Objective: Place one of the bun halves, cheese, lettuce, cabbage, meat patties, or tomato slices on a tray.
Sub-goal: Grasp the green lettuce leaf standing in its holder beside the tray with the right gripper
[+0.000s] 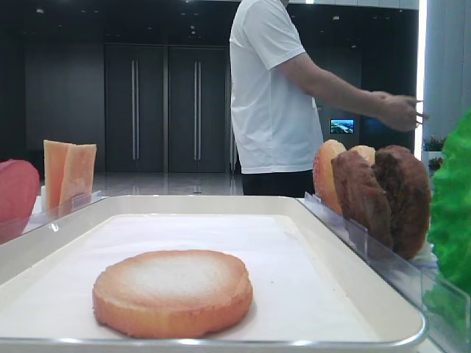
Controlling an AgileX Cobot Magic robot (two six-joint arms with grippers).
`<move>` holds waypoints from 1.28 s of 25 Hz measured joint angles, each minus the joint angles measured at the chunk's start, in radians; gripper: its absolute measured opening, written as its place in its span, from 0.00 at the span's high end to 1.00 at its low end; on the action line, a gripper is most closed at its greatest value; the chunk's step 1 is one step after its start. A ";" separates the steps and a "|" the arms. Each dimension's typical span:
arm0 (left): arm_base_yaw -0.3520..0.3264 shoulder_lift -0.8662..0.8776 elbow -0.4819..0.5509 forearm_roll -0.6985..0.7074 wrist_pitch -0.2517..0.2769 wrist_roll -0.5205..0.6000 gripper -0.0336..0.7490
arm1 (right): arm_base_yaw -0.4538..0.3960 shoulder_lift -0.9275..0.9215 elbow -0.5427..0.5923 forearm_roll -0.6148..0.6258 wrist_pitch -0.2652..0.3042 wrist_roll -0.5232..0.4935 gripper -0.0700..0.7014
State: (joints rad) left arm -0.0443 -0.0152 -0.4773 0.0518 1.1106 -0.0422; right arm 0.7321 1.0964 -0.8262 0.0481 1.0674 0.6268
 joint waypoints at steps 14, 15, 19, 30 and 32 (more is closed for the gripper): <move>0.000 0.000 0.000 0.000 0.000 0.000 0.38 | 0.002 0.131 -0.001 -0.030 -0.034 -0.032 0.30; 0.000 0.000 0.000 0.000 0.000 0.000 0.38 | 0.002 0.137 -0.001 -0.031 -0.037 -0.033 0.30; 0.000 0.000 0.000 0.000 0.000 0.000 0.38 | 0.002 0.151 -0.001 -0.032 -0.043 -0.035 0.30; 0.000 0.000 0.000 0.000 0.000 0.000 0.38 | 0.002 0.152 -0.001 -0.036 -0.052 -0.038 0.30; 0.000 0.000 0.000 0.000 0.000 0.000 0.38 | 0.002 0.152 -0.001 -0.036 -0.052 -0.038 0.30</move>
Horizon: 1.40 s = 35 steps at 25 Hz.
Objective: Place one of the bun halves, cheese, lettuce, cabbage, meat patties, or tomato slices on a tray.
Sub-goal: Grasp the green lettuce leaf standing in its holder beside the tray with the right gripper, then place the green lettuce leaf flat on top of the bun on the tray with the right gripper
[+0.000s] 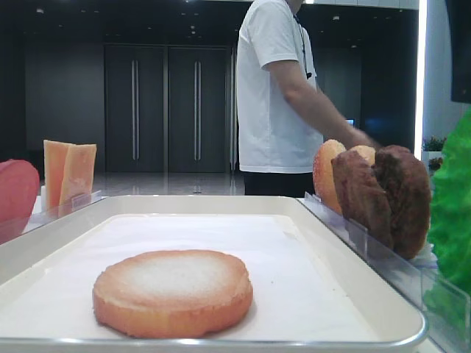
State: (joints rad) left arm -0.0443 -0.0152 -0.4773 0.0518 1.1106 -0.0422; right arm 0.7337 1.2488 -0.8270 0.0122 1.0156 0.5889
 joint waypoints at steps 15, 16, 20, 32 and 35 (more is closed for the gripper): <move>0.000 0.000 0.000 0.000 0.000 0.000 0.38 | 0.000 0.000 0.020 -0.012 -0.008 -0.002 0.48; 0.000 0.000 0.000 0.000 0.000 0.000 0.38 | 0.000 0.000 0.020 -0.012 -0.009 -0.002 0.54; 0.000 0.000 0.000 0.000 0.000 0.000 0.38 | 0.000 0.000 0.020 -0.012 -0.019 -0.006 0.76; 0.000 0.000 0.000 0.000 0.000 0.000 0.38 | 0.000 0.000 -0.041 -0.004 0.028 -0.050 0.84; 0.000 0.000 0.000 0.000 0.000 0.000 0.38 | 0.001 0.000 -0.092 0.013 0.069 -0.070 0.84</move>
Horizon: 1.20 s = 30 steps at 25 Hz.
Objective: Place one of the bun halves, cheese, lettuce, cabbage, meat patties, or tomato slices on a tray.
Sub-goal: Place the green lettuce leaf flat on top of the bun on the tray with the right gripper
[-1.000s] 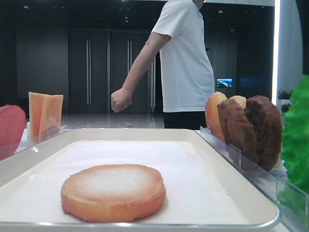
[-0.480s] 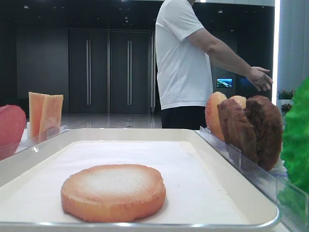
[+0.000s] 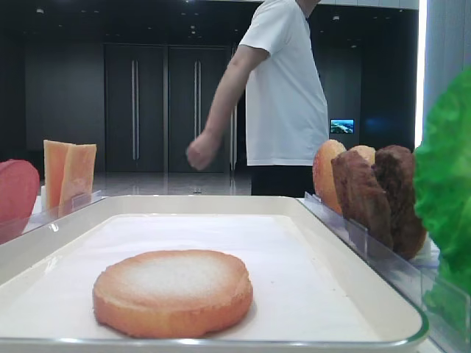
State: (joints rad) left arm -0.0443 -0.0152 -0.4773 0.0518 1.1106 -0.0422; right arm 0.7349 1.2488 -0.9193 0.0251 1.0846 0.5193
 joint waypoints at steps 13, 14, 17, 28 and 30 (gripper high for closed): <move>0.000 0.000 0.000 0.000 0.000 0.000 0.38 | 0.033 0.002 -0.117 0.243 -0.161 -0.220 0.84; 0.000 0.000 0.000 0.000 0.000 0.000 0.38 | 0.033 0.003 -0.117 0.277 -0.185 -0.248 0.84; 0.000 0.000 0.000 0.000 0.000 0.000 0.38 | 0.033 0.005 -0.117 0.362 -0.261 -0.342 0.84; 0.000 0.000 0.000 0.000 0.000 0.000 0.38 | 0.033 0.107 -0.117 0.616 -0.354 -0.606 0.84; 0.000 0.000 0.000 0.000 0.000 0.000 0.38 | 0.033 0.141 -0.117 0.664 -0.361 -0.657 0.84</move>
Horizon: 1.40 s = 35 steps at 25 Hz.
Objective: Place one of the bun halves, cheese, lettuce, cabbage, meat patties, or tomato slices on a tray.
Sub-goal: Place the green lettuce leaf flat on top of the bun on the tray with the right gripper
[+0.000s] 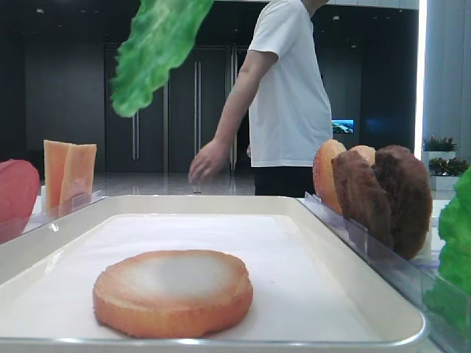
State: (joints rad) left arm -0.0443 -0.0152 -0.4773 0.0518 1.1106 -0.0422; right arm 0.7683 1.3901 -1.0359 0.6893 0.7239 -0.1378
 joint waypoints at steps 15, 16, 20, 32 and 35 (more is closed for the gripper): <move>0.000 0.000 0.000 0.000 0.000 0.000 0.38 | -0.001 0.220 0.000 0.359 -0.014 -0.374 0.84; 0.000 0.000 0.000 0.000 0.000 0.000 0.38 | -0.004 0.233 0.000 0.381 -0.016 -0.393 0.84; 0.000 0.000 0.000 0.000 0.000 0.000 0.38 | -0.026 0.275 0.000 0.415 -0.016 -0.435 0.84; 0.000 0.000 0.000 0.000 0.000 0.000 0.38 | -0.072 0.332 0.000 0.425 0.034 -0.462 0.84; 0.000 0.000 0.000 0.000 0.000 0.000 0.38 | -0.085 0.334 0.000 0.425 0.036 -0.462 0.84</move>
State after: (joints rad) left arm -0.0443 -0.0152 -0.4773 0.0518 1.1106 -0.0422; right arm 0.6830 1.7238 -1.0359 1.1147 0.7600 -0.5994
